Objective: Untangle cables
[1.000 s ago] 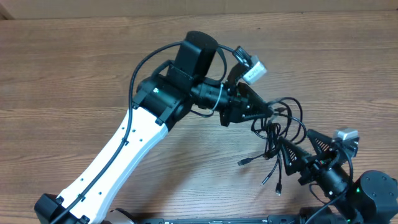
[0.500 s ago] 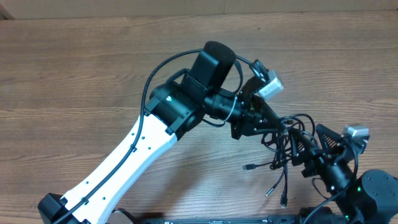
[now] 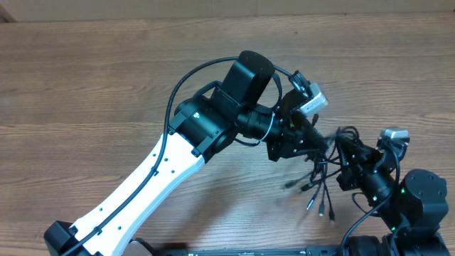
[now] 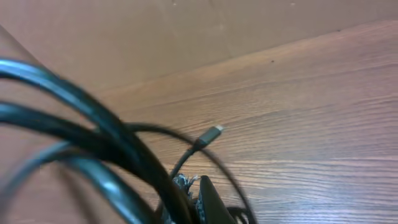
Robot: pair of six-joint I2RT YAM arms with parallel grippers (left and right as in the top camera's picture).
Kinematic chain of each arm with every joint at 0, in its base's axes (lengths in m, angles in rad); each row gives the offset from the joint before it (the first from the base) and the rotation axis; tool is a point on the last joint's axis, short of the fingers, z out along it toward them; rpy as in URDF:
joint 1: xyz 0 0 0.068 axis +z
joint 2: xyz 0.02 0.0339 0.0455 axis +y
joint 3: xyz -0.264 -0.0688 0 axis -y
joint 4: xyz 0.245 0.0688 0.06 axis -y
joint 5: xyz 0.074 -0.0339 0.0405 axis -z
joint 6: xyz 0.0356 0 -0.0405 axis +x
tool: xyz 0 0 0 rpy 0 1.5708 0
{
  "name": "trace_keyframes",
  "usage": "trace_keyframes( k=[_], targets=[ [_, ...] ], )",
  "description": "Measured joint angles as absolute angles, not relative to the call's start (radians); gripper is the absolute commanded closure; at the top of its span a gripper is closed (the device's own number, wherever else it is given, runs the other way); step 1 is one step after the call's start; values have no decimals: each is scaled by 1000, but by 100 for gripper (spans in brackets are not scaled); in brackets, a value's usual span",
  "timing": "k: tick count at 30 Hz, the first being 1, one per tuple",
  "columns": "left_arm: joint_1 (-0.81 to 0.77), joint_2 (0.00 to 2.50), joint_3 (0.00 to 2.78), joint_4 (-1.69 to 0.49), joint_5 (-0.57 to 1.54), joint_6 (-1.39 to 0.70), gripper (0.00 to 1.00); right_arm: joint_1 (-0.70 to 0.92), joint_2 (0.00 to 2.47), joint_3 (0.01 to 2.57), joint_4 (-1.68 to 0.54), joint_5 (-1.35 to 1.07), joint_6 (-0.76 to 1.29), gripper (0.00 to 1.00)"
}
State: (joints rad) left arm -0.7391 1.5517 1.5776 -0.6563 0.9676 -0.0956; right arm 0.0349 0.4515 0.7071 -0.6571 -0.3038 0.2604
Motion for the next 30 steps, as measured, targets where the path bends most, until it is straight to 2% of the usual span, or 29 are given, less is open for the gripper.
trace_keyframes(
  k=[3, 7, 17, 20, 30],
  targets=[
    [-739, 1551, 1578, -687, 926, -95, 45, 34, 456, 707, -654, -299, 261, 96],
    [-739, 1551, 1578, -724, 854, -88, 25, 34, 456, 707, -652, -296, 261, 96],
    [-739, 1551, 1578, -855, 712, -44, 18, 34, 456, 707, -650, -295, 262, 96],
    [-739, 1551, 1578, -863, 689, -22, 13, 34, 456, 707, -650, -296, 276, 97],
    [-739, 1551, 1578, -863, 645, 22, 12, 34, 456, 707, -611, -387, 315, 96]
  ],
)
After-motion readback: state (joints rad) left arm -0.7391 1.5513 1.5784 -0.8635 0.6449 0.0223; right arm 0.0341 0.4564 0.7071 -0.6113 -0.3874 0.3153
